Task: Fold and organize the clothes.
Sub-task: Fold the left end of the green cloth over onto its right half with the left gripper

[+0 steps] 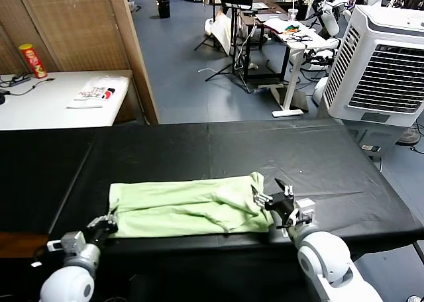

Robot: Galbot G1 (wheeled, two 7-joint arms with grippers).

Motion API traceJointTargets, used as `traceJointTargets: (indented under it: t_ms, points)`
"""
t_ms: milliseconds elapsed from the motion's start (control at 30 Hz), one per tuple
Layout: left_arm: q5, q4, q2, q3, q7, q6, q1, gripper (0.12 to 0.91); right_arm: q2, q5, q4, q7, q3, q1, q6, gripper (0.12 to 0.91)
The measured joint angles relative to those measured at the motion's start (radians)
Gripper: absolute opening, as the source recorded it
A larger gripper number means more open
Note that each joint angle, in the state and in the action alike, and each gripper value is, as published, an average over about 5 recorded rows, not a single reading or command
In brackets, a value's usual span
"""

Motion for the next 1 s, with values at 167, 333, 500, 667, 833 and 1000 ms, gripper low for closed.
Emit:
traceJointTargets:
  t_ms: [167, 333, 500, 667, 833, 1000]
  points:
    - [0.068, 0.038, 0.099, -0.062, -0.003, -0.024, 0.018, 0.158, 0.004, -0.002, 0.015, 0.000, 0.019, -0.019, 0.001, 0.798]
    - [0.106, 0.053, 0.198, -0.119, -0.024, -0.019, 0.029, 0.158, 0.015, -0.016, 0.027, 0.000, 0.031, -0.044, 0.007, 0.798]
    - [0.122, -0.007, 0.202, -0.111, -0.053, 0.009, 0.049, 0.158, 0.034, -0.041, 0.037, -0.001, 0.033, -0.068, 0.012, 0.798]
    - [0.068, -0.128, 0.121, -0.029, -0.082, 0.040, 0.054, 0.158, 0.053, -0.061, 0.042, -0.001, 0.038, -0.092, 0.017, 0.798]
    - [-0.010, -0.236, 0.014, 0.113, -0.126, 0.083, 0.020, 0.158, 0.071, -0.079, 0.043, -0.002, 0.045, -0.111, 0.020, 0.798]
    - [-0.075, -0.264, -0.083, 0.260, -0.163, 0.116, -0.033, 0.158, 0.088, -0.095, 0.043, -0.002, 0.054, -0.124, 0.022, 0.798]
